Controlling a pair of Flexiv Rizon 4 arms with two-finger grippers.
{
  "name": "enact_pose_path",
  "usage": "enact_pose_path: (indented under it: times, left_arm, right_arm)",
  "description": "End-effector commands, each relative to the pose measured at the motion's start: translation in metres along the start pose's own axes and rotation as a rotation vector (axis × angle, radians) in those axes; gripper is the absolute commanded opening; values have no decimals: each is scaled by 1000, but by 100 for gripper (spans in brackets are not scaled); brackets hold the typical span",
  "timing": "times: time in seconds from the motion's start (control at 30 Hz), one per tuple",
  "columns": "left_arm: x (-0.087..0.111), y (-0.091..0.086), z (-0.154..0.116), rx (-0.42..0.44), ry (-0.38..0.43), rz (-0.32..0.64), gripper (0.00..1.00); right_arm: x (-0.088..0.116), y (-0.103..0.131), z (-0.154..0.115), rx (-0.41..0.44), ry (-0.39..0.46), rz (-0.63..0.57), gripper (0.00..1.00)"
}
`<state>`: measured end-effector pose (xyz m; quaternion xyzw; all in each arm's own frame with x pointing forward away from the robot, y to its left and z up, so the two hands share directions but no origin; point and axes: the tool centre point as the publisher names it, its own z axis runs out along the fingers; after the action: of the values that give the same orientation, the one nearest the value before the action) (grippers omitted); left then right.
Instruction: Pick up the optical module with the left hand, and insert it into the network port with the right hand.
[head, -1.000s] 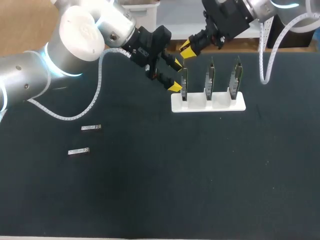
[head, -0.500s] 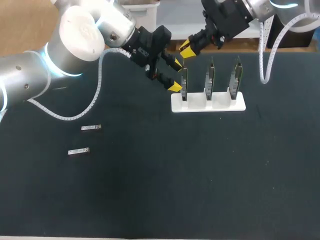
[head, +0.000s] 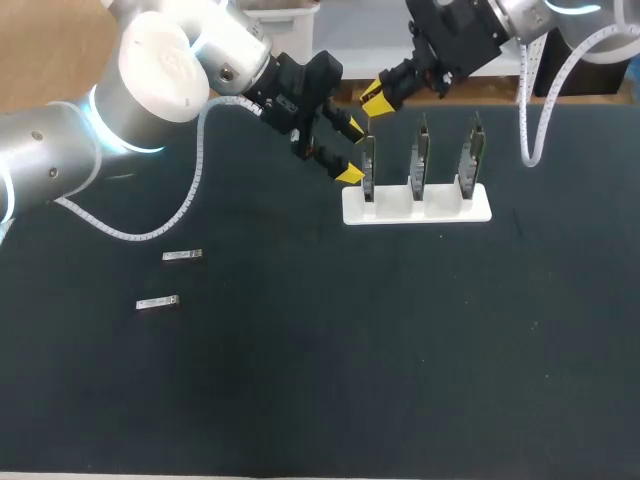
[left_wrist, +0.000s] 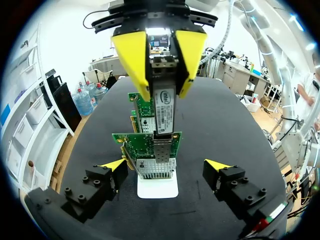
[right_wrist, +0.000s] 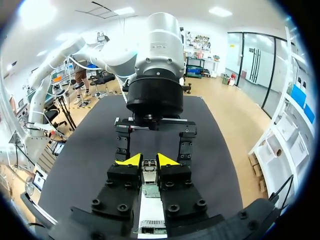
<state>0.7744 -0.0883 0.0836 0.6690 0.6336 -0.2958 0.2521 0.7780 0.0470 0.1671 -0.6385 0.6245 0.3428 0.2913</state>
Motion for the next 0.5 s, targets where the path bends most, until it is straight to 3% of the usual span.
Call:
enact_pose_path:
  times: [0.03, 0.5]
  left_arm:
    - [0, 0, 0, 1, 3, -1, 100]
    - [0, 0, 0, 1, 3, -1, 100]
  right_arm:
    - [0, -4, 1, -10, 1, 1, 0]
    - [-5, -1, 0, 17, -5, -9, 0]
